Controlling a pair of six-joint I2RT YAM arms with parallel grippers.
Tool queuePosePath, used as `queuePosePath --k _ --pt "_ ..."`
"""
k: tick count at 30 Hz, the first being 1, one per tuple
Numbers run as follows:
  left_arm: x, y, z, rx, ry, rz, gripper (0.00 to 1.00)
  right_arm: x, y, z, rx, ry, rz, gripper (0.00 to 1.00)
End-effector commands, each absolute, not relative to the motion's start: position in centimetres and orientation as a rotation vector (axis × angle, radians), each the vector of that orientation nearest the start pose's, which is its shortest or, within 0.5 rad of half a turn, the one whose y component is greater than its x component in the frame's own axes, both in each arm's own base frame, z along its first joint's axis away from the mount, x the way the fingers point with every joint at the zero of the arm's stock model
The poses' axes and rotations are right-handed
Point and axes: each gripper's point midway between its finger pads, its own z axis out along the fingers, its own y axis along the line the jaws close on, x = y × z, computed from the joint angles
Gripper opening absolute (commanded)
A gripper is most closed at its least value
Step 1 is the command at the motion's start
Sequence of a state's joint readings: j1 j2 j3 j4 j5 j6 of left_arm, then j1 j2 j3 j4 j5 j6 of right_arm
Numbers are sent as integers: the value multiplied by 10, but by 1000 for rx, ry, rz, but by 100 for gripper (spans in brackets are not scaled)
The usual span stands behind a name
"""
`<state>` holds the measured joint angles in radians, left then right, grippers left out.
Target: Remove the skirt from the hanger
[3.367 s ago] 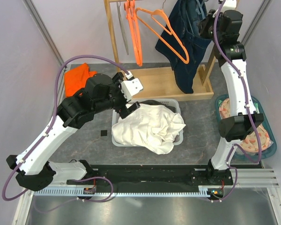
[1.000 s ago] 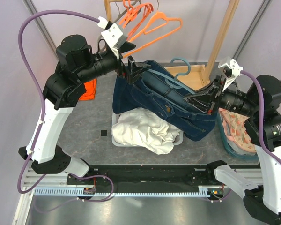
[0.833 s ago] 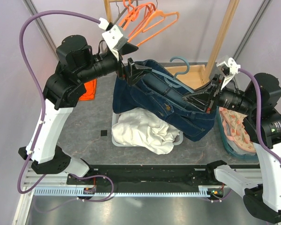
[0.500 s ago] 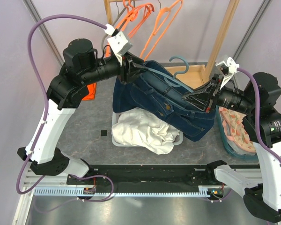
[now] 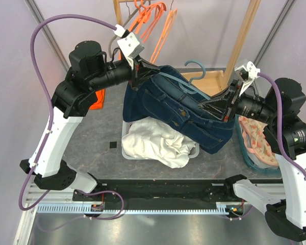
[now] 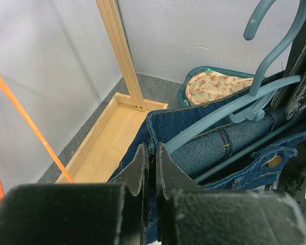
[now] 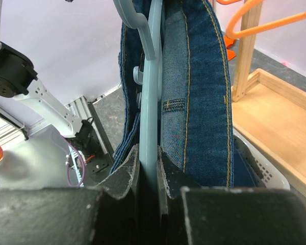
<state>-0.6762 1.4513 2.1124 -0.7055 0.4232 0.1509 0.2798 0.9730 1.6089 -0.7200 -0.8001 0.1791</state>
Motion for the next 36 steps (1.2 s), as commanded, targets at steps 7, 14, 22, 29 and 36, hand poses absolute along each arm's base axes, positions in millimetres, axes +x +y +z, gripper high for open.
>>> queuePosePath --k 7,14,22,29,36 --pt "223 -314 569 998 1207 -939 2 193 208 474 -771 1527 1054 1" --pt "204 -339 547 1089 1228 -982 2 207 225 486 -773 1503 1046 0" --pt "226 -308 539 1019 1287 -804 2 204 206 527 -774 1471 884 0" --pt "278 -228 544 820 1347 -492 2 133 167 523 -773 1394 799 0" --pt "316 -202 527 718 1405 -346 2 110 145 510 -724 1397 732 0"
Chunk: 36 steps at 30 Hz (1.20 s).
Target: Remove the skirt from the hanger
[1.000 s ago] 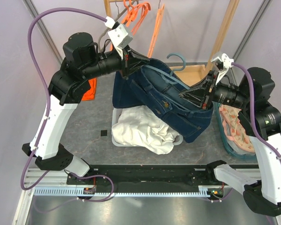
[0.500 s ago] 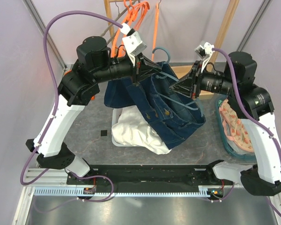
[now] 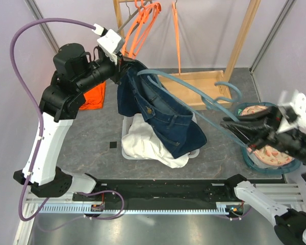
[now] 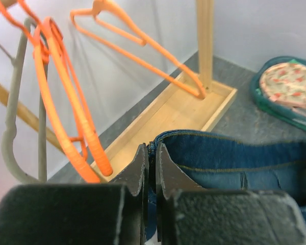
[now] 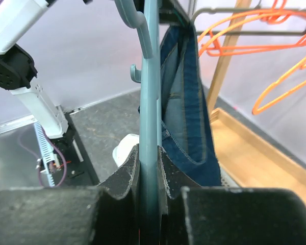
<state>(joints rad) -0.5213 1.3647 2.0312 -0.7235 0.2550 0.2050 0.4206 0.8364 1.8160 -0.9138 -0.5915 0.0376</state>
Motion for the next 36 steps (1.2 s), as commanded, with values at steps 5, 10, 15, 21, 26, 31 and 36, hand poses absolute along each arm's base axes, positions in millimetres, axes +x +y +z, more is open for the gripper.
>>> queuePosePath --k 5,10,15,21,26,31,36 --pt "254 -254 522 921 1371 -656 2 164 111 502 -460 1516 492 0" --pt "190 -280 532 1088 1281 -923 2 233 75 485 -130 1669 238 0" --pt "206 -287 488 1109 1387 -780 2 270 79 494 -61 1693 184 0" --pt "302 -274 459 959 1419 -18 2 322 86 516 28 1669 121 0" --pt "317 -284 494 899 1386 -7 2 363 92 527 95 1630 103 0" --pt "310 -288 366 1118 1527 17 2 406 95 514 121 1668 156 0" --pt "282 -265 226 1370 1717 14 2 438 99 504 97 1681 240 0"
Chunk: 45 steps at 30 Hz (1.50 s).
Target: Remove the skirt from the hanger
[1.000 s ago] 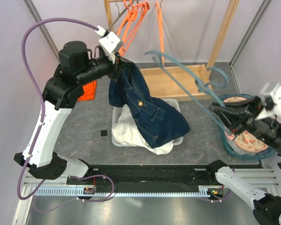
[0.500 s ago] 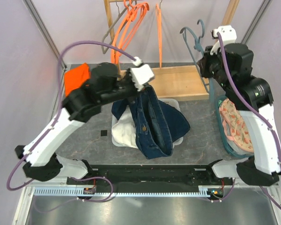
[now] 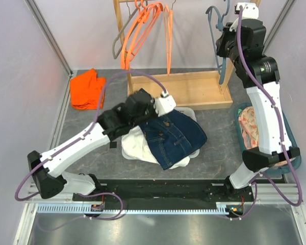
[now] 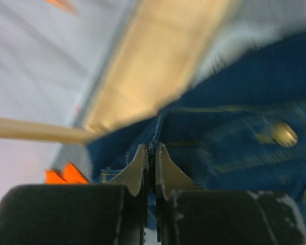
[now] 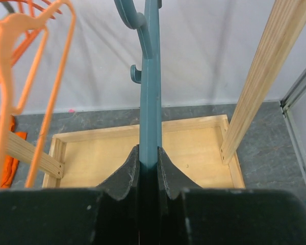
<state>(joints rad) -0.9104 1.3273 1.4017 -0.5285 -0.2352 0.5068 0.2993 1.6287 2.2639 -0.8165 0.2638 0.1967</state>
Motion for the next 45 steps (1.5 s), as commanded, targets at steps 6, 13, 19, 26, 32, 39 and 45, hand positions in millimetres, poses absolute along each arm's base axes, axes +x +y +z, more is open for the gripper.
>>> queuePosePath --k 6,13,19,26,32,39,45 --pt "297 -219 121 1447 1961 77 2 456 105 515 53 1633 300 0" --pt "284 -207 73 1620 1973 111 2 473 107 531 57 1571 363 0" --pt "265 -197 45 1720 1983 117 40 490 114 530 47 1543 410 0" --pt "254 -217 84 1589 1987 -71 100 520 112 525 46 1513 420 0" --pt "257 -247 162 1426 1906 -243 100 537 107 509 58 1536 427 0" --pt "261 -259 265 1299 1769 -307 99 541 110 474 57 1624 441 0" --pt "272 -251 330 1176 1664 -245 100 523 108 456 62 1687 435 42"
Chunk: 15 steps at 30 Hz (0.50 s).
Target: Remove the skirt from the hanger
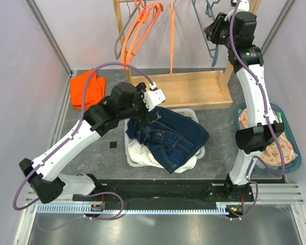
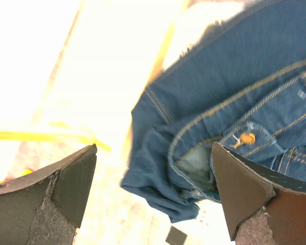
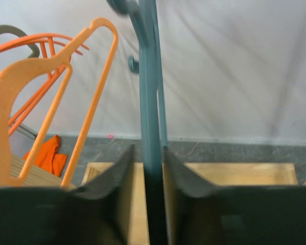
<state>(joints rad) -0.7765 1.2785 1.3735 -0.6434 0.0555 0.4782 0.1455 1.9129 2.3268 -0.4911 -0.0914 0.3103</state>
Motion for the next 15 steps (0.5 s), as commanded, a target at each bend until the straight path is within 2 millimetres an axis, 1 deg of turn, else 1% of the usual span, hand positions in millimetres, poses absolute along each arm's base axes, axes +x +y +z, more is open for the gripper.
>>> queuePosePath --k 1,2,3,4,5,6,7,8,9,10,11,12,13,14,15 --pt "274 -250 347 1151 1637 -243 100 520 108 455 59 1693 434 60" --pt "274 -249 353 1141 1632 -236 100 514 104 454 63 1700 416 67" --pt "274 -247 370 1119 1602 -240 100 510 104 454 62 1701 412 74" --pt "275 -245 376 1107 1595 -235 100 507 102 449 63 1717 403 93" --pt "274 -242 381 1109 1589 -244 100 497 100 458 63 1703 398 98" --pt "273 -239 398 1104 1551 -247 100 492 97 460 67 1701 386 98" --pt "283 -226 405 1063 1560 -235 99 486 95 455 68 1720 377 98" --pt "286 -219 414 1042 1550 -243 99 471 92 469 65 1691 372 98" --pt "285 -216 429 1022 1521 -277 100 463 84 472 91 1681 337 98" --pt "293 -203 435 982 1527 -255 99 458 80 460 103 1705 317 98" --pt "294 -197 441 959 1523 -248 99 435 72 480 117 1655 299 98" --pt "294 -193 446 943 1516 -243 99 426 66 481 135 1646 280 98" --pt "291 -187 449 923 1514 -241 99 418 63 468 145 1677 271 98" --pt "289 -186 449 915 1517 -250 99 398 60 478 151 1651 272 98" --pt "288 -187 436 911 1551 -273 99 389 58 474 159 1659 270 98"
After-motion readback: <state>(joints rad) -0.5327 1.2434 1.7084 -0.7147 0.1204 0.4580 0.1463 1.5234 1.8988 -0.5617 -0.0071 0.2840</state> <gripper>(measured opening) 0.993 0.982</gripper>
